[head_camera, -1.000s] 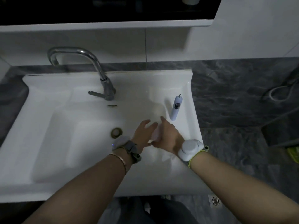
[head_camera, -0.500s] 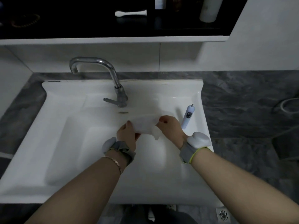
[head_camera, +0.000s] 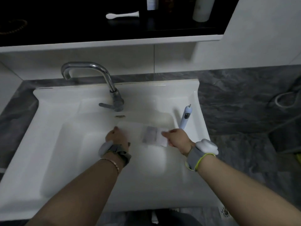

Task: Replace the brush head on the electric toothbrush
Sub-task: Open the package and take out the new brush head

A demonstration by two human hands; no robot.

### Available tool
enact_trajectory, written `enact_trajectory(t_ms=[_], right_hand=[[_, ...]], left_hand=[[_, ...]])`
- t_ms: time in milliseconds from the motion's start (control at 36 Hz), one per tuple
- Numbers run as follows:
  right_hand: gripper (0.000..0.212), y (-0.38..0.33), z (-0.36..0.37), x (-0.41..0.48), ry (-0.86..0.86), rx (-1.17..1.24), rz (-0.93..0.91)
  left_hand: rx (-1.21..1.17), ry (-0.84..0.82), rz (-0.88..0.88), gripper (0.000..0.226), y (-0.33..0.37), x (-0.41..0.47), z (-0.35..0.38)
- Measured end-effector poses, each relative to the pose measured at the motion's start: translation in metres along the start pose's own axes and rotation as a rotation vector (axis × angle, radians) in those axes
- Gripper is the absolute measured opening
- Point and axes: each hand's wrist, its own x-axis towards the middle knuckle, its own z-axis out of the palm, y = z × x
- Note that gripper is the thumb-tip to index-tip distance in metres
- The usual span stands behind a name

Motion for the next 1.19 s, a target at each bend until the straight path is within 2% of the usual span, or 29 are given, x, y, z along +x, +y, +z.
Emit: enact_trajectory(t_ms=[28, 83, 111, 194, 278, 389, 472, 528, 556, 611, 639, 667, 722, 778, 806, 861, 944, 1000, 1056, 1139, 1194], right_hand=[[0.042, 0.002, -0.004, 0.000, 0.017, -0.069, -0.010], [0.030, 0.010, -0.019, 0.000, 0.081, -0.102, -0.018], [0.024, 0.014, -0.027, 0.001, 0.120, -0.094, -0.030], [0.028, 0.022, -0.055, -0.001, 0.249, -0.074, -0.094], [0.023, 0.022, -0.077, -0.002, 0.254, 0.009, -0.190], [0.013, 0.029, -0.099, -0.004, 0.254, 0.110, -0.201], [0.020, 0.038, -0.105, -0.004, 0.231, 0.135, -0.196], [0.018, 0.043, -0.105, -0.003, 0.218, 0.122, -0.191], [0.016, 0.046, -0.105, -0.003, 0.213, 0.117, -0.188], [0.013, 0.048, -0.102, -0.002, 0.200, 0.114, -0.195], [0.012, 0.047, -0.100, -0.003, 0.190, 0.117, -0.205], [0.011, 0.045, -0.096, -0.004, 0.172, 0.122, -0.215], [0.008, 0.040, -0.087, -0.006, 0.138, 0.138, -0.225], [0.008, 0.031, -0.074, -0.010, 0.088, 0.134, -0.232], [0.007, 0.027, -0.068, -0.011, 0.059, 0.123, -0.232], [0.016, 0.018, -0.051, -0.011, 0.019, 0.075, -0.239], [0.040, 0.012, -0.034, -0.008, 0.107, -0.090, -0.305], [0.034, 0.003, -0.022, -0.010, 0.128, -0.168, -0.346], [0.017, -0.005, -0.015, -0.013, 0.047, -0.139, -0.327], [0.022, -0.019, 0.001, -0.019, -0.165, -0.017, -0.236], [0.023, -0.028, 0.011, -0.023, -0.231, 0.017, -0.203]], left_hand=[[0.168, 0.018, 0.070, 0.050, 0.000, 0.006, -0.006], [0.224, -0.028, 0.053, 0.045, -0.006, 0.014, -0.002], [0.266, -0.052, 0.115, 0.039, -0.010, 0.017, 0.005], [0.469, -0.324, 0.229, 0.011, -0.018, 0.007, 0.041], [0.647, -0.553, 0.360, 0.026, -0.029, -0.012, 0.075], [0.766, -0.692, 0.447, 0.030, -0.040, -0.041, 0.114], [0.770, -0.795, 0.532, 0.059, -0.046, -0.052, 0.133], [0.757, -0.824, 0.536, 0.054, -0.050, -0.049, 0.138], [0.661, -0.795, 0.509, 0.043, -0.051, -0.045, 0.141], [0.377, -0.658, 0.309, 0.029, -0.048, -0.038, 0.142], [0.252, -0.652, 0.175, 0.027, -0.045, -0.039, 0.139], [0.081, -0.711, -0.013, 0.031, -0.042, -0.039, 0.137], [-0.154, -0.951, -0.370, 0.055, -0.034, -0.048, 0.128], [-0.175, -1.139, -0.473, 0.072, -0.027, -0.056, 0.113], [-0.165, -1.169, -0.464, 0.073, -0.025, -0.057, 0.104], [-0.191, -1.152, -0.418, 0.064, -0.022, -0.057, 0.088], [-0.262, -1.035, -0.370, 0.058, -0.019, -0.051, 0.074], [-0.338, -0.938, -0.380, 0.056, -0.019, -0.043, 0.069], [-0.326, -0.854, -0.294, 0.063, -0.024, -0.029, 0.068], [-0.236, -0.834, -0.134, 0.089, -0.033, -0.008, 0.061], [-0.201, -0.779, -0.047, 0.079, -0.035, -0.002, 0.055]])
